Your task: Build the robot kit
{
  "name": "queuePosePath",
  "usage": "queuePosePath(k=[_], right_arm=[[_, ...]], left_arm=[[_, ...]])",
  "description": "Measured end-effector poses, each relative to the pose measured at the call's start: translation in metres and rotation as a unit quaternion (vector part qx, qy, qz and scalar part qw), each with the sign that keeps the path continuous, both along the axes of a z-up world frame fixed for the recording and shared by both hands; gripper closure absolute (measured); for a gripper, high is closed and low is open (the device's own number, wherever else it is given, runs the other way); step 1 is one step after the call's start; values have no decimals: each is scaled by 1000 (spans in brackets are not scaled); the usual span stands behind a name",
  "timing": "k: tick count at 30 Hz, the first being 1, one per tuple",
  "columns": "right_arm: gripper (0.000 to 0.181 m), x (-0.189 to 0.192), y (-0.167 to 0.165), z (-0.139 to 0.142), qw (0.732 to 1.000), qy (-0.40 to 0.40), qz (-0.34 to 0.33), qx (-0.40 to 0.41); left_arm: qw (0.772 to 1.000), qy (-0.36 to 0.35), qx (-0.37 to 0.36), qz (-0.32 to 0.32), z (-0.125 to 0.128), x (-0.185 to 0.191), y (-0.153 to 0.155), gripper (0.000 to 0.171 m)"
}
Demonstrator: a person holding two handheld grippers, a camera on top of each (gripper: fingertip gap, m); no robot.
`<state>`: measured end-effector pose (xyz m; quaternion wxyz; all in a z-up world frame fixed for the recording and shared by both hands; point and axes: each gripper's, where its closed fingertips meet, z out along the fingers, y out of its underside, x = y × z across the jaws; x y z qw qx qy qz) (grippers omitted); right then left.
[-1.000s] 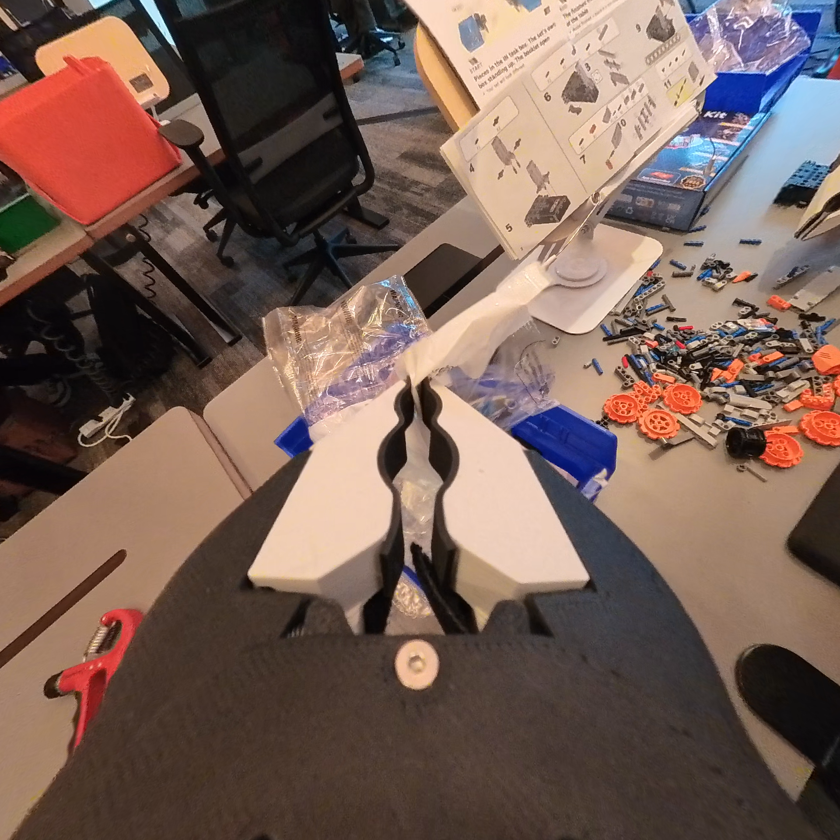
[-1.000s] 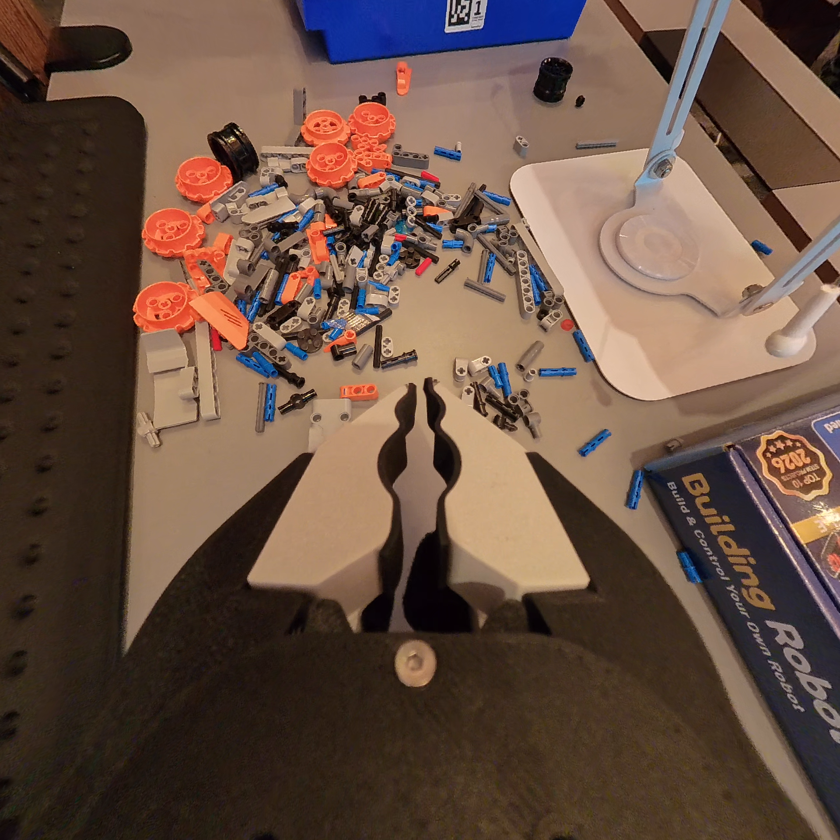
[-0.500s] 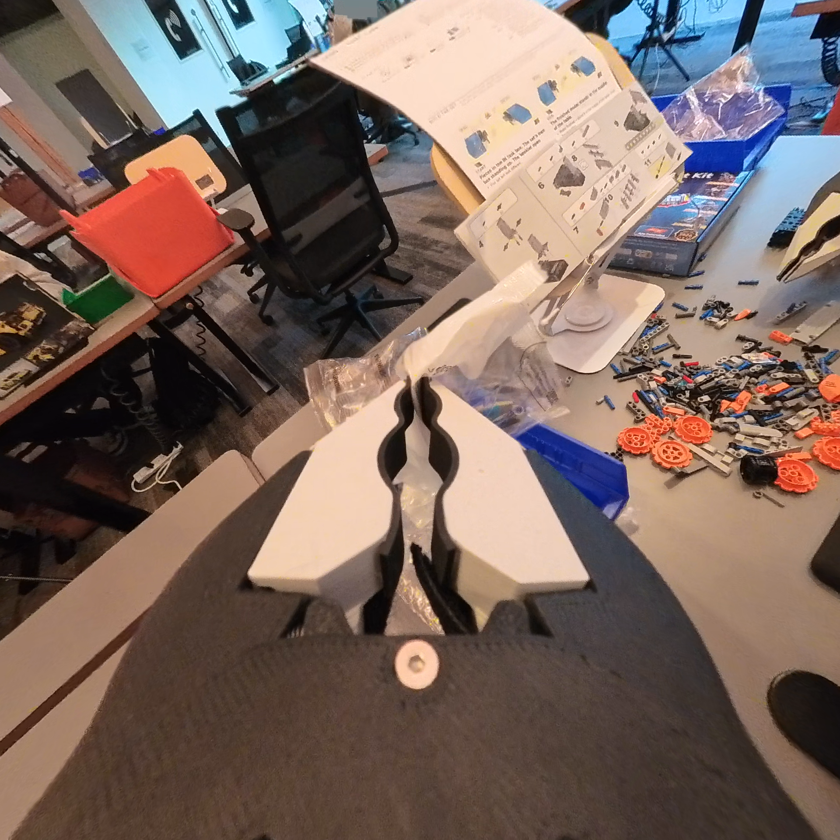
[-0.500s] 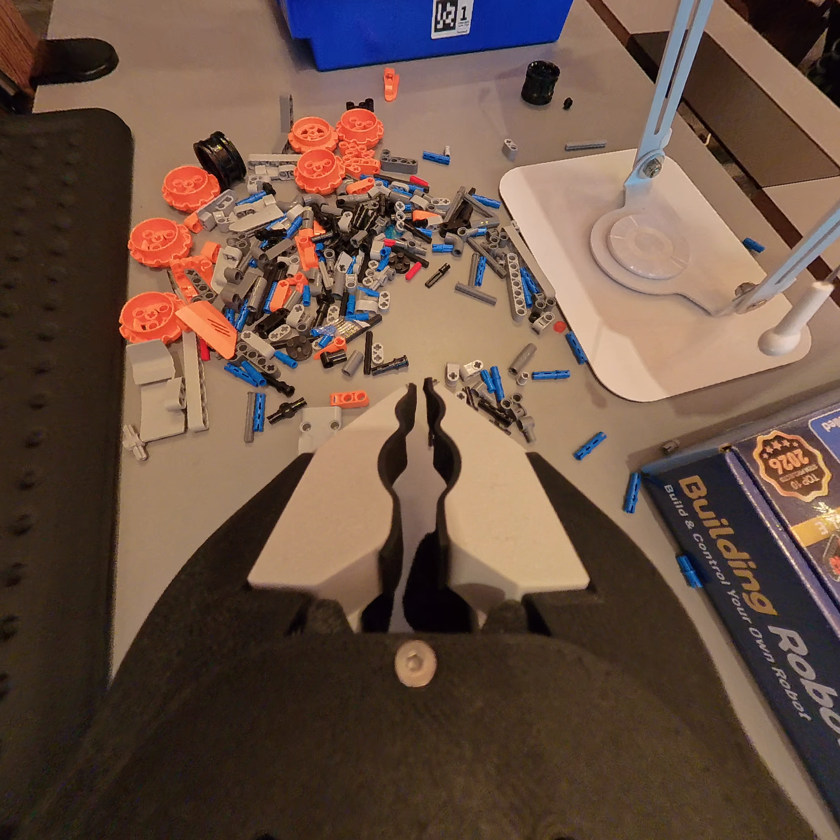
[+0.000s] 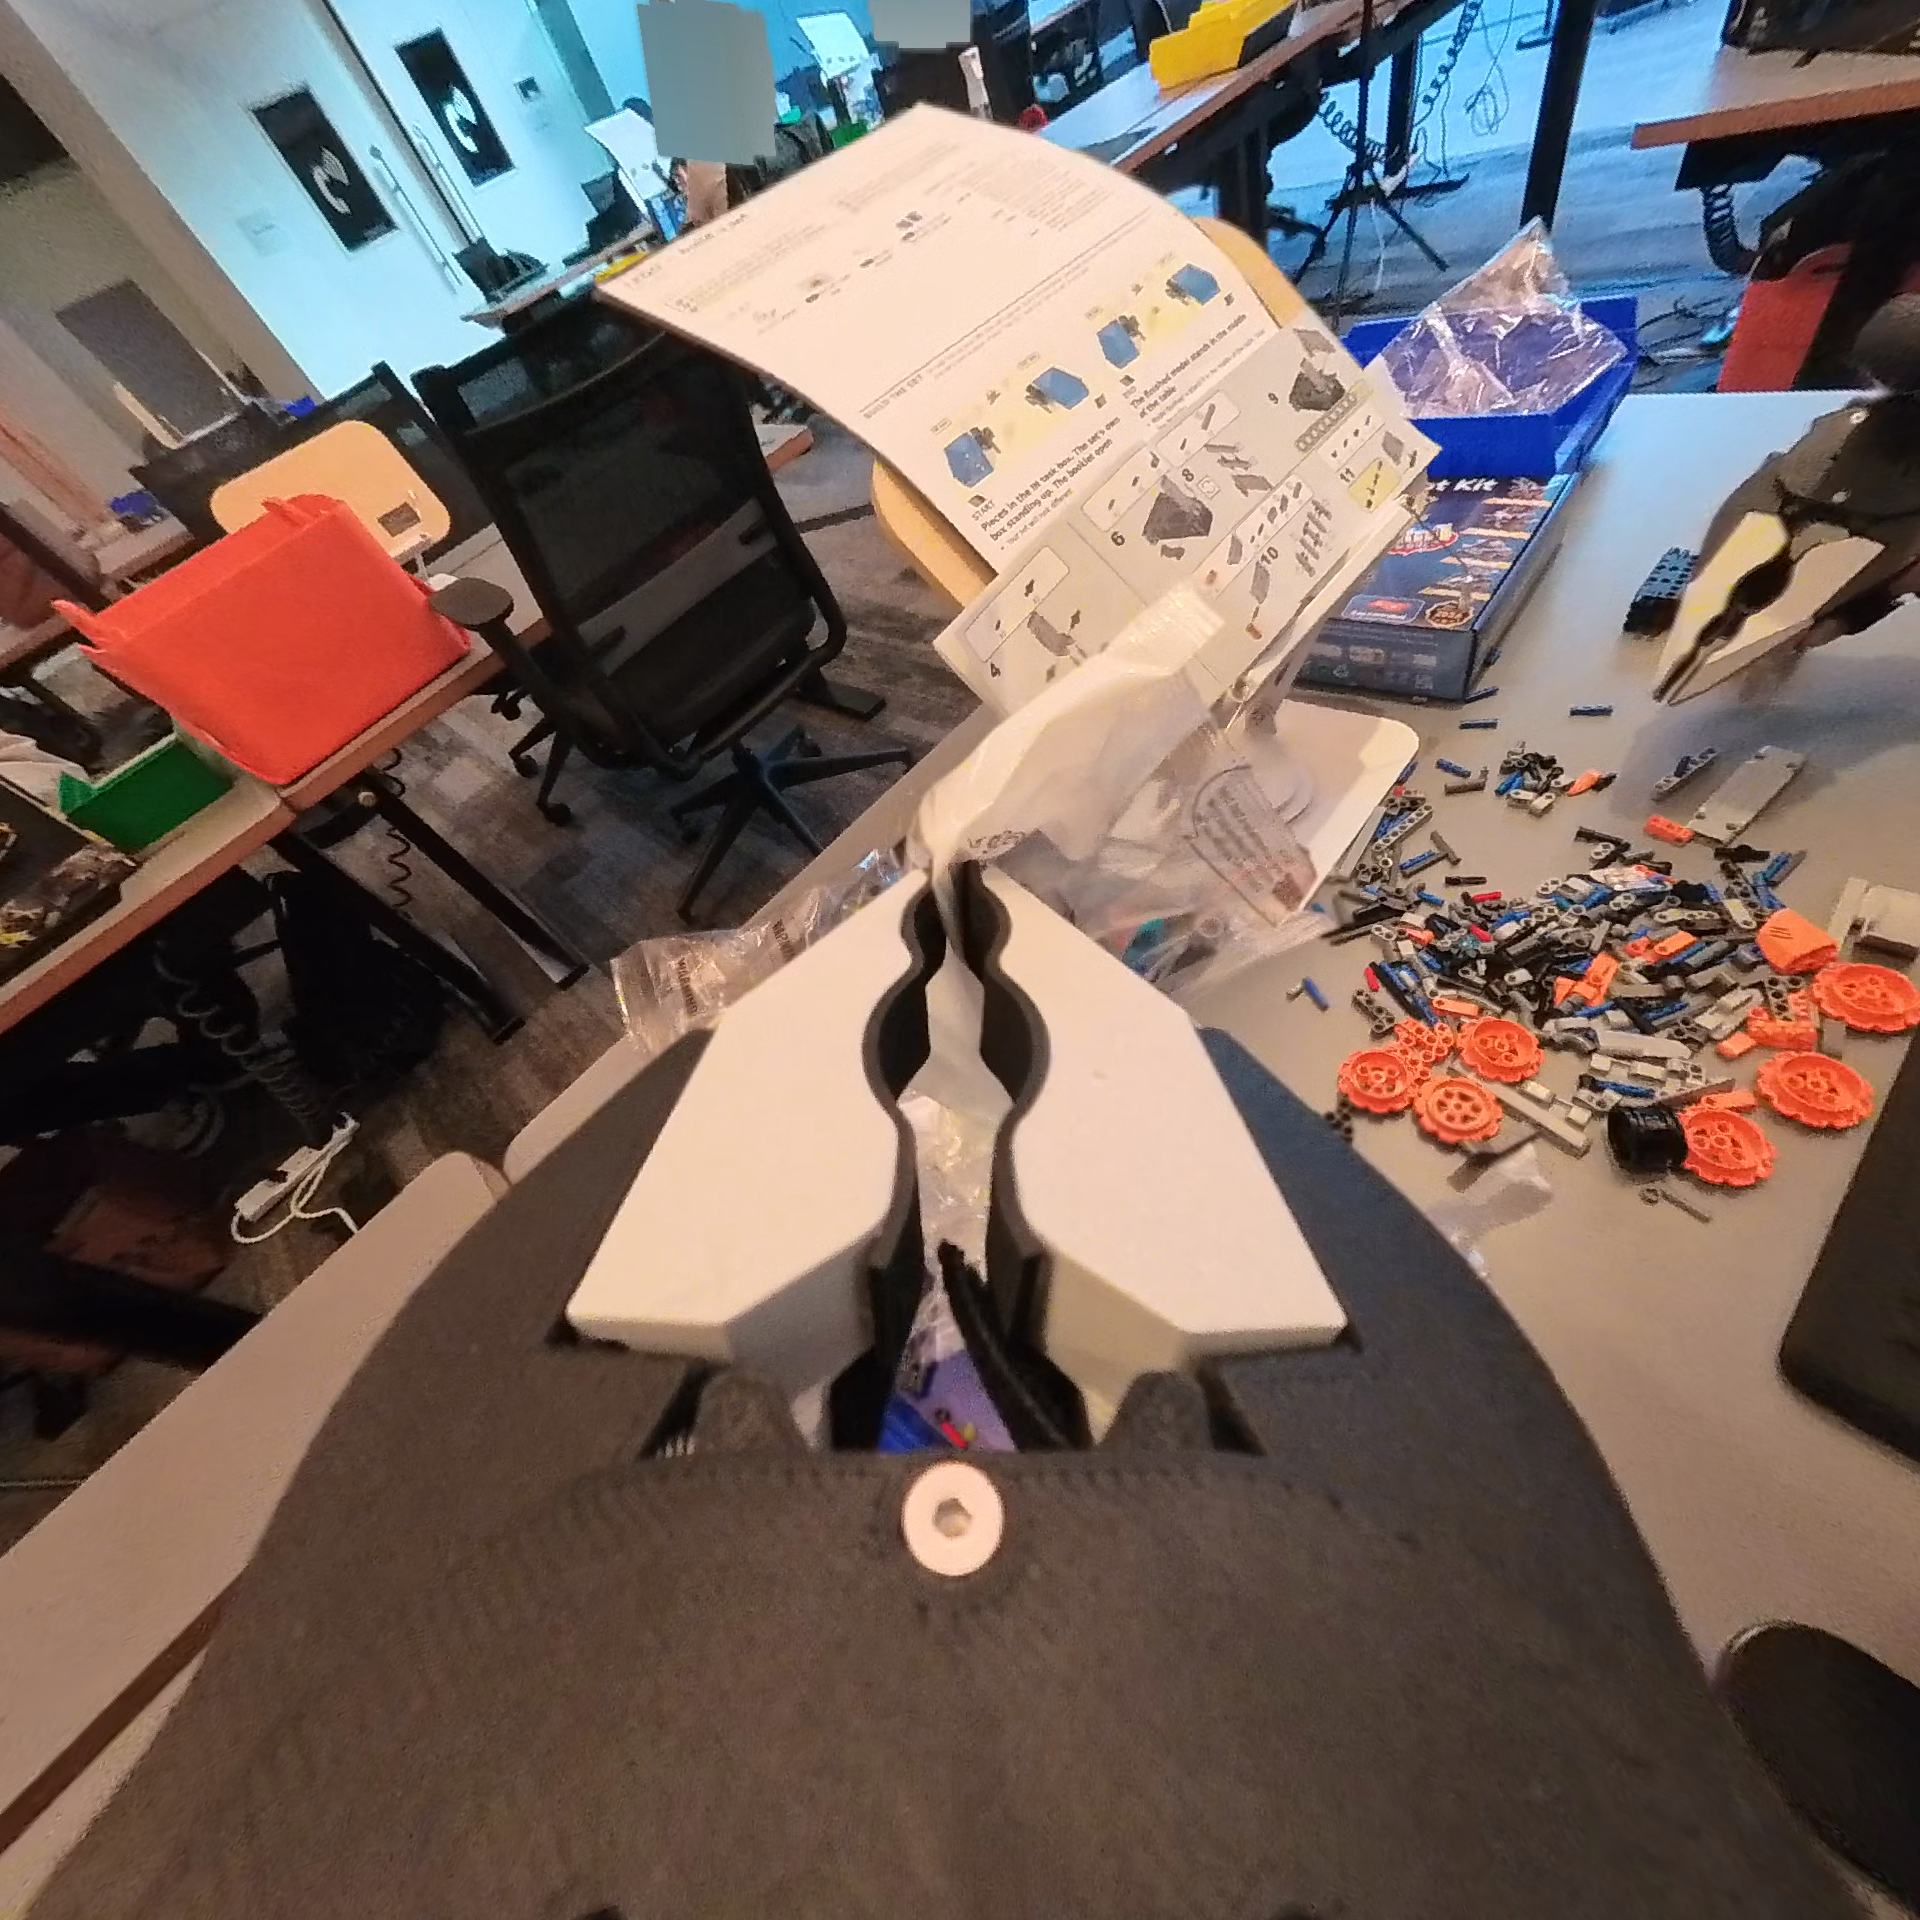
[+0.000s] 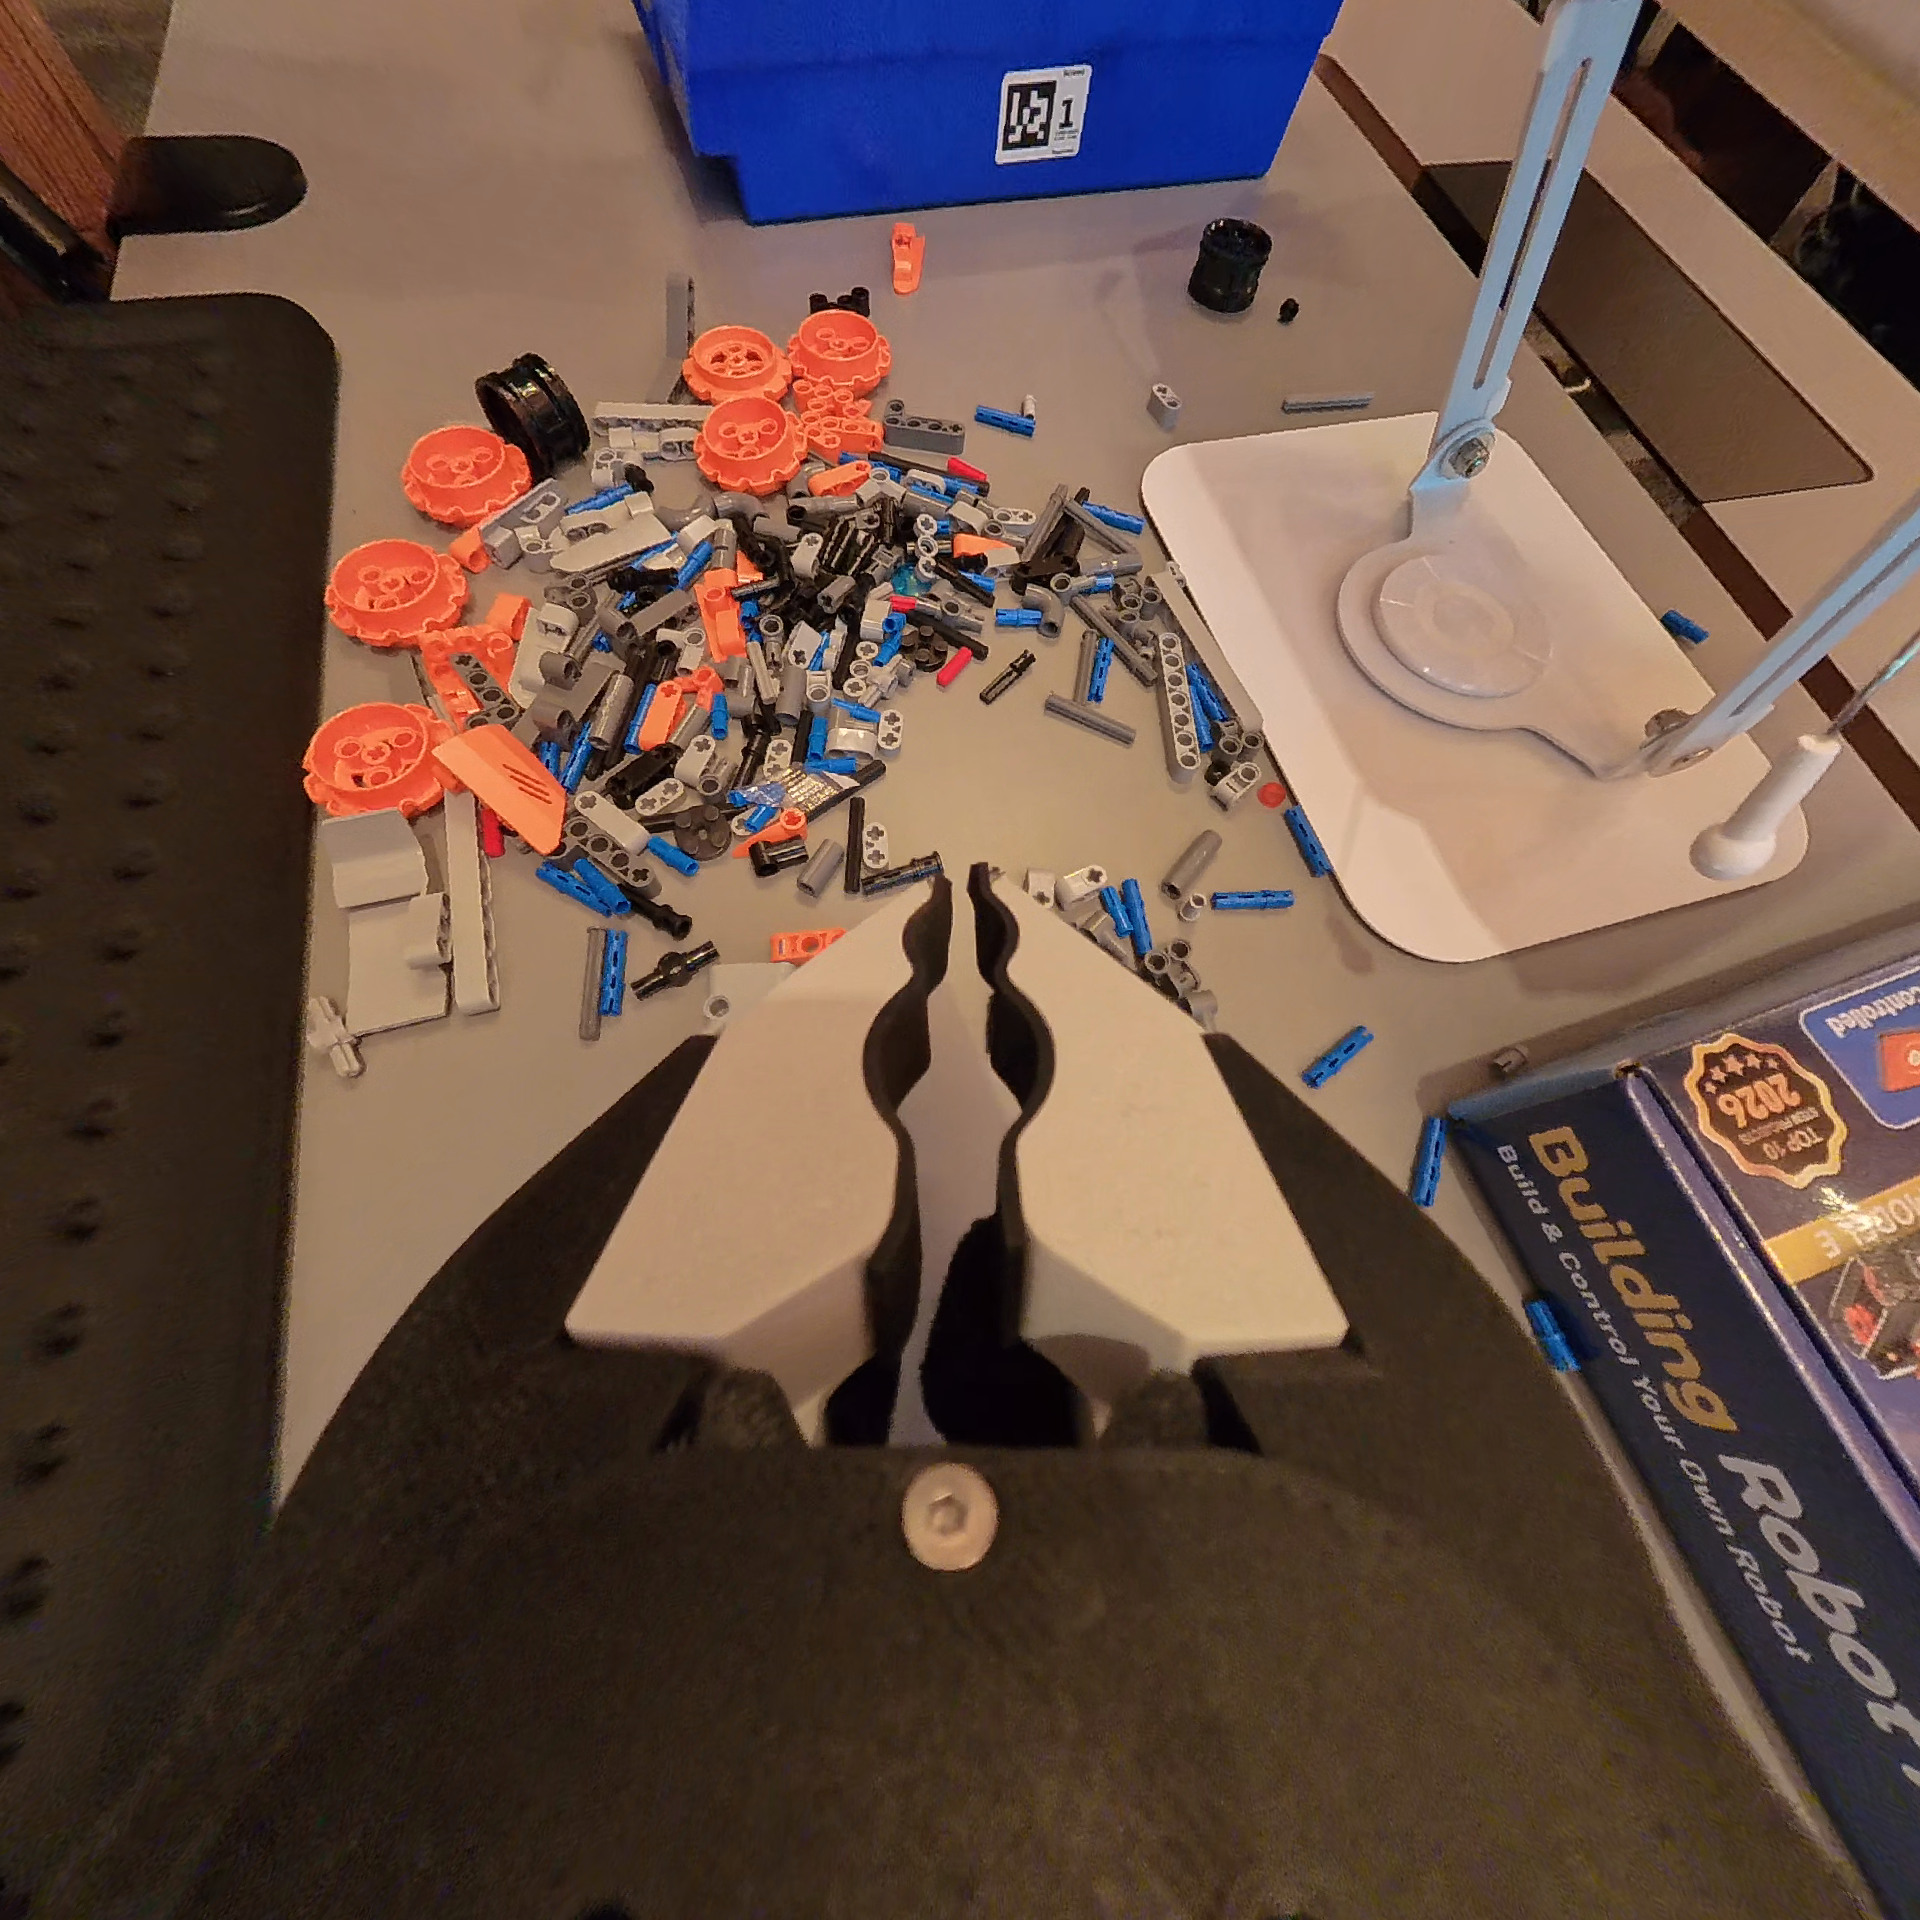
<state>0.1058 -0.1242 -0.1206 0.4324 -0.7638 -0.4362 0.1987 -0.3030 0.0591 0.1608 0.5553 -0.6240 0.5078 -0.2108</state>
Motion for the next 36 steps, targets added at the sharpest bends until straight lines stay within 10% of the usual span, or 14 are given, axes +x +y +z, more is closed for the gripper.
queuePosePath(k=[8, 15, 25, 30, 36], right_arm=[[173, -21, 7, 26, 999, 18, -12, 33], [144, -115, 13, 76, 994, 79, 6, 74], [121, -205, 47, 106, 954, 2, -62, 293], [172, -206, 53, 100, 941, -15, -77, 329], [175, -173, 39, 132, 949, 68, -58, 301]], left_arm=[[999, -7, -7, -51, -7, 42, -13, 171], [983, -37, 16, -178, -2, 82, -55, 171], [953, -56, -6, -299, -34, 129, -102, 171], [948, -55, -21, -312, -44, 149, -111, 171], [958, -53, -51, -276, -53, 145, -86, 171]])
